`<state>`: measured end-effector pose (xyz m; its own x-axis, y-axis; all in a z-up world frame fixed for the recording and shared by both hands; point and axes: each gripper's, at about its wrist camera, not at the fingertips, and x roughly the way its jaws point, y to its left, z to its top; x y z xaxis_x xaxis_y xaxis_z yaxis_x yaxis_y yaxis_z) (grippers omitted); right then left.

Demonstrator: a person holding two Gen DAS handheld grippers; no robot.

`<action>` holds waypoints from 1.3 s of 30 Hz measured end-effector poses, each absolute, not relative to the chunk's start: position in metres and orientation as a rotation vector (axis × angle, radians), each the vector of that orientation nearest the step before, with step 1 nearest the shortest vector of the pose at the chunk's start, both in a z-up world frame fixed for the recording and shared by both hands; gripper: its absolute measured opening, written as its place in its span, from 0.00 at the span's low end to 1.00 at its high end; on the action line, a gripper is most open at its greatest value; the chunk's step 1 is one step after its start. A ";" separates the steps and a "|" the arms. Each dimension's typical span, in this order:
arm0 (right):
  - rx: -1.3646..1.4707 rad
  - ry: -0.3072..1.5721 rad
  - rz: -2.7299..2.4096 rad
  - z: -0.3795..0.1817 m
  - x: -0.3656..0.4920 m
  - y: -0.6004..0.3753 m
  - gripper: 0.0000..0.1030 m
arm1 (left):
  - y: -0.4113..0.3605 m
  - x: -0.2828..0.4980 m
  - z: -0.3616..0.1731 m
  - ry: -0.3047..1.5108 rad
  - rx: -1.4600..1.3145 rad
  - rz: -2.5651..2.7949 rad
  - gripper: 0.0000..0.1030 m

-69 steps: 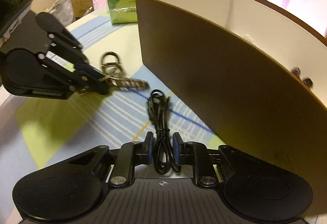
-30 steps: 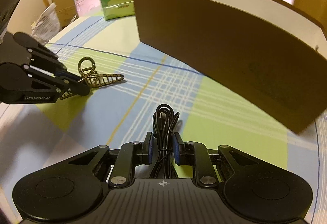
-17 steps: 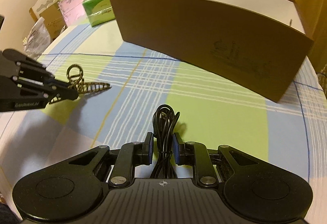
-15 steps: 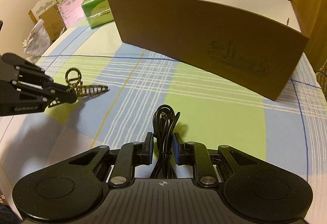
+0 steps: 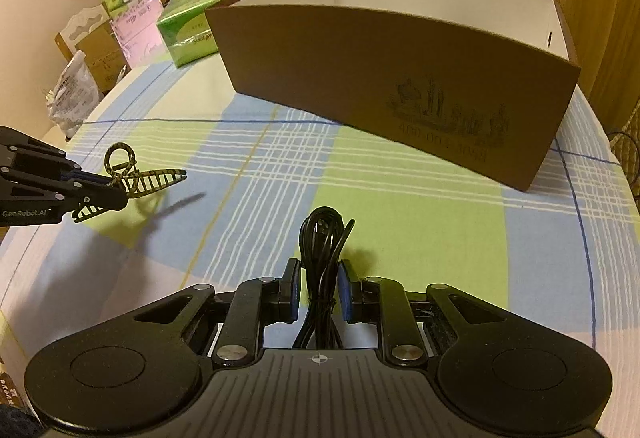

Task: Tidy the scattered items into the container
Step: 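Lift both held items and carry them over the brown box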

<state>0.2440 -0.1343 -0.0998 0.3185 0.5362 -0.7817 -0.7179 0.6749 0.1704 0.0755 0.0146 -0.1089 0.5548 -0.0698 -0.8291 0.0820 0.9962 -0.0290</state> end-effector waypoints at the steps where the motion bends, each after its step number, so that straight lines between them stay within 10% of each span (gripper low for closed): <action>1: -0.222 0.927 0.836 -0.098 0.244 -0.134 0.21 | 0.014 0.076 -0.107 0.972 0.015 -0.089 0.03; 27: -0.209 0.931 0.810 -0.087 0.256 -0.132 0.23 | 0.002 0.096 -0.089 0.947 0.033 -0.097 0.03; 28: -0.202 0.941 0.804 -0.090 0.259 -0.130 0.27 | 0.003 0.097 -0.090 0.949 0.034 -0.094 0.03; 30: -0.184 0.932 0.782 -0.095 0.263 -0.125 0.86 | 0.004 0.099 -0.091 0.953 0.035 -0.089 0.03; 35: -0.182 0.894 0.796 -0.102 0.266 -0.114 0.85 | 0.008 0.101 -0.091 0.949 0.035 -0.074 0.03; 39: -0.231 0.934 0.769 -0.118 0.269 -0.100 0.47 | 0.012 0.103 -0.092 0.955 0.031 -0.061 0.03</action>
